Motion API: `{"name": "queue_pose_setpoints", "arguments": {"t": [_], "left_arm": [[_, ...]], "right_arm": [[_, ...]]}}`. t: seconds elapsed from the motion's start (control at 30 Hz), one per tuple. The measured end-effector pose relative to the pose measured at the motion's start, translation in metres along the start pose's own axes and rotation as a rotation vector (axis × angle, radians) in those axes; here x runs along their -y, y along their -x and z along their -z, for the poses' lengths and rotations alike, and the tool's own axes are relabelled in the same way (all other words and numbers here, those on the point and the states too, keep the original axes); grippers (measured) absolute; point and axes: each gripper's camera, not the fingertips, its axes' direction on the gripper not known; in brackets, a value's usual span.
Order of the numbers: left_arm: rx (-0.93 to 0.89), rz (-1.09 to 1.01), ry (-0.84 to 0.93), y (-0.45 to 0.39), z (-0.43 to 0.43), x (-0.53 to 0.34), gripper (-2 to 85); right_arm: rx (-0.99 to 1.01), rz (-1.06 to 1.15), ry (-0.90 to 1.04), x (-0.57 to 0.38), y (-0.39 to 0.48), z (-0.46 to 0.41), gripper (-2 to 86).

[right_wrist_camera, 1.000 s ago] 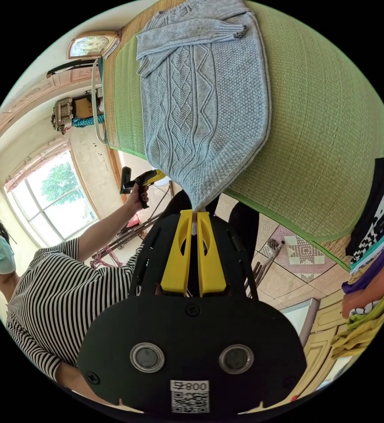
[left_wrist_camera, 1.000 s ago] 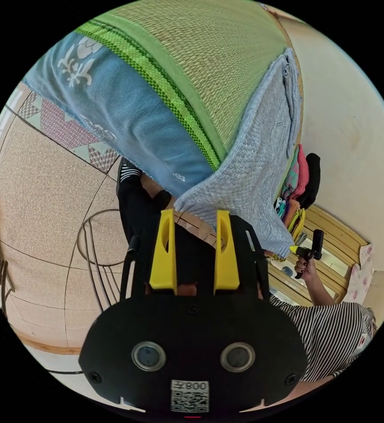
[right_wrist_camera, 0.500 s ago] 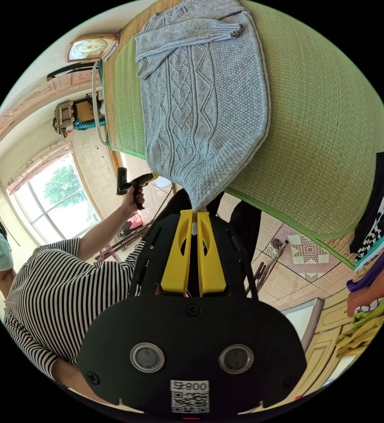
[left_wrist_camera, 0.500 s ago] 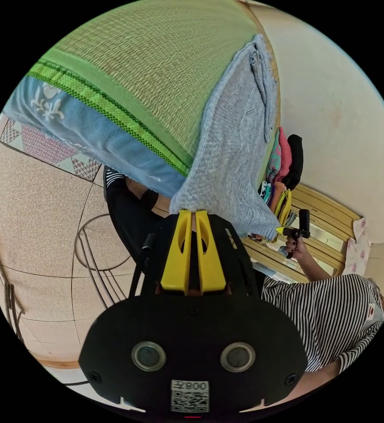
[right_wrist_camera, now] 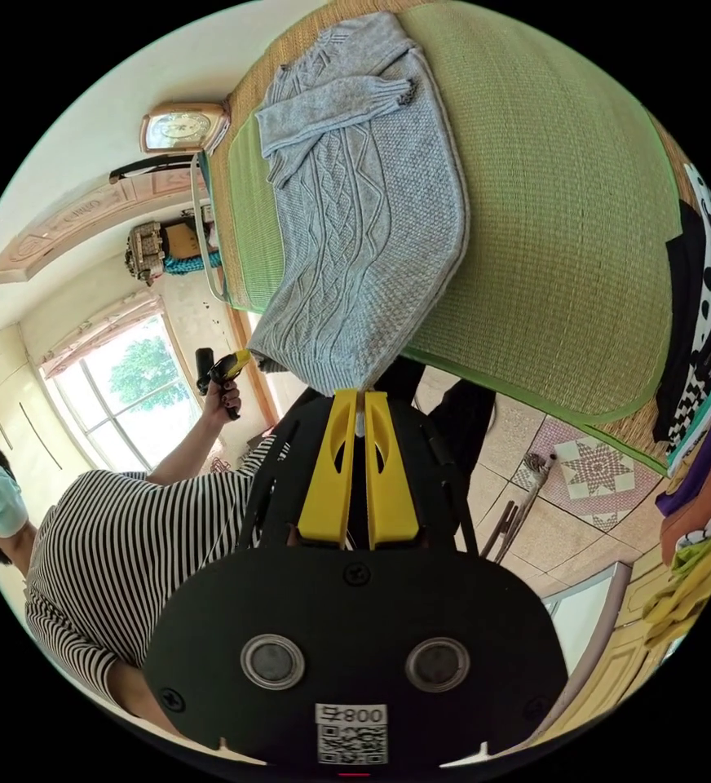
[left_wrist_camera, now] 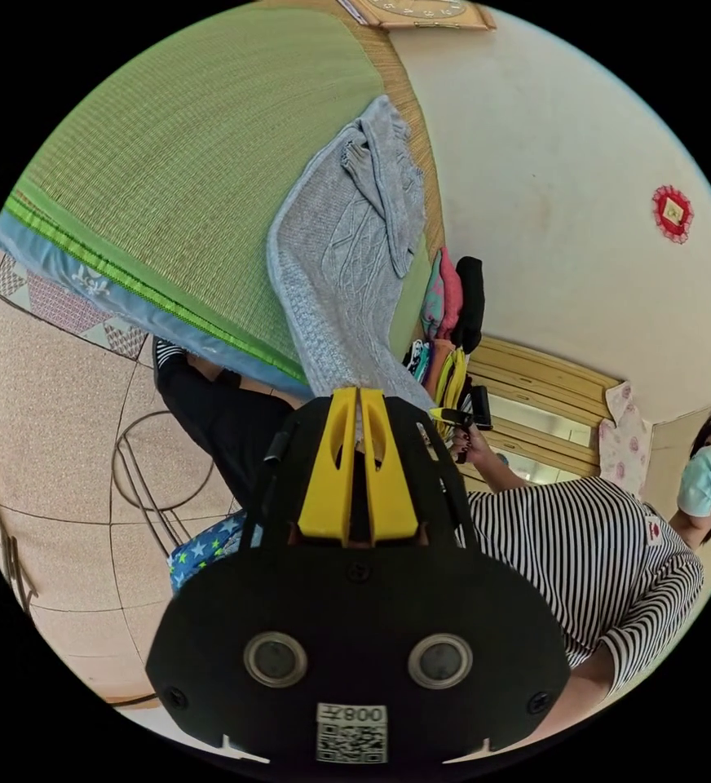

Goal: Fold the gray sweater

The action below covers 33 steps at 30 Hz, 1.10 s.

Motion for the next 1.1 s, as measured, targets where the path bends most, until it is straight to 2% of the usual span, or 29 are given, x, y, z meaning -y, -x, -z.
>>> {"name": "queue_pose_setpoints", "arguments": {"t": [0.37, 0.63, 0.9, 1.1], "left_arm": [[0.014, 0.027, 0.066, -0.067, 0.022, 0.078, 0.5], [0.003, -0.003, 0.123, -0.119, 0.039, 0.167, 0.4], [-0.014, -0.032, 0.116, -0.166, 0.046, 0.259, 0.4], [0.039, -0.03, 0.073, -0.196, 0.043, 0.327, 0.5]], "right_arm": [[0.063, -0.084, -0.06, 0.029, 0.017, 0.046, 1.0], [0.067, -0.135, -0.101, 0.067, 0.042, 0.086, 1.1], [0.049, -0.131, -0.132, 0.141, 0.069, 0.14, 1.1], [0.089, -0.141, -0.099, 0.21, 0.063, 0.176, 1.3]]}}
